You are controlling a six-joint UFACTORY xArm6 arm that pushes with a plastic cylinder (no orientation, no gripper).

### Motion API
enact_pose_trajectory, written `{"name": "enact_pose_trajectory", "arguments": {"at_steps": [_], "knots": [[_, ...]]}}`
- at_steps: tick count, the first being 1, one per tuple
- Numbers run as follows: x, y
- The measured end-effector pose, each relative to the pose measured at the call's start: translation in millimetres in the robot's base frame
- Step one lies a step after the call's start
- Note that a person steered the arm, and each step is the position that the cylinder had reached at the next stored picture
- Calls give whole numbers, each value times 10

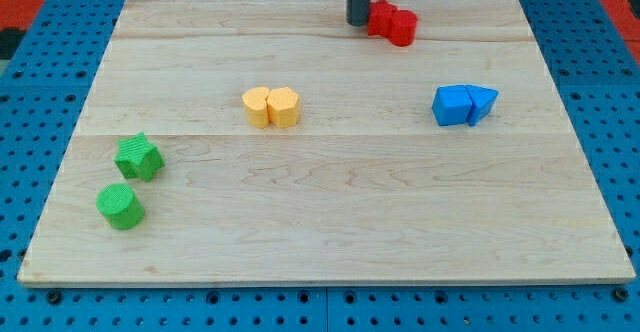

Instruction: Place the red blocks near the top right

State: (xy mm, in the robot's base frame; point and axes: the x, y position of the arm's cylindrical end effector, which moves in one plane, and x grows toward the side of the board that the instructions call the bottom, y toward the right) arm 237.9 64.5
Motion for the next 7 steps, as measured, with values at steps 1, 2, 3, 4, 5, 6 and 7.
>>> {"name": "enact_pose_trajectory", "arguments": {"at_steps": [1, 2, 3, 4, 5, 6, 7], "knots": [[0, 208], [463, 124], [777, 428], [689, 745], [452, 968], [267, 1077], [253, 1189]]}}
